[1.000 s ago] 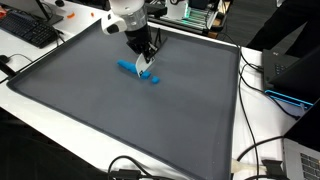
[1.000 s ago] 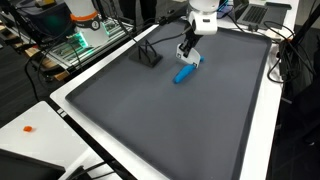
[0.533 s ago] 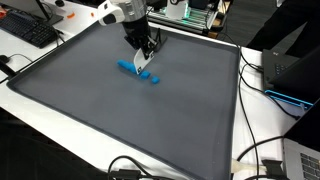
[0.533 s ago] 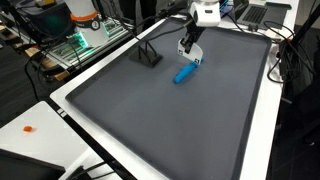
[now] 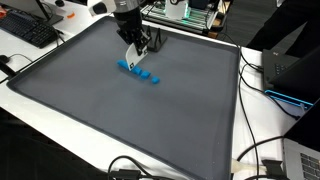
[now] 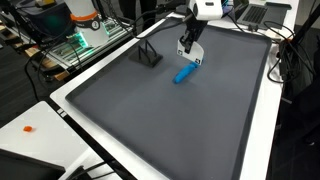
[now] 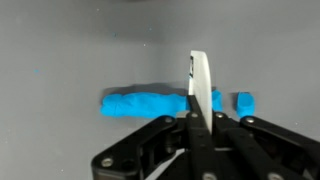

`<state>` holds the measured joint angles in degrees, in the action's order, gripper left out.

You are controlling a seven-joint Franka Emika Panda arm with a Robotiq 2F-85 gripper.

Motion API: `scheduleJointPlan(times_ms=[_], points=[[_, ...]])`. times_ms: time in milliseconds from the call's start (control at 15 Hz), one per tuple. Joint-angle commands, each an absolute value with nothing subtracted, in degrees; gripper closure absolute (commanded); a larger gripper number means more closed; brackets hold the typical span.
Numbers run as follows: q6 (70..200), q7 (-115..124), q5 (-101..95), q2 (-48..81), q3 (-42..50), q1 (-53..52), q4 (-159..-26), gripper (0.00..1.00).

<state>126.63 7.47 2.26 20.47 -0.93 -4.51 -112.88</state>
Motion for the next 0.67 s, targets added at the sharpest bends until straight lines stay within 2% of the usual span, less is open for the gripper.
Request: scheduleJointPlan(times_ms=[0,600], points=[[126.8,8.2,-0.2,20.7,-0.5,-4.7,-113.2,0.99],[129.2,8.0,-2.8,22.4,-0.5,-4.8,-112.9,0.99]])
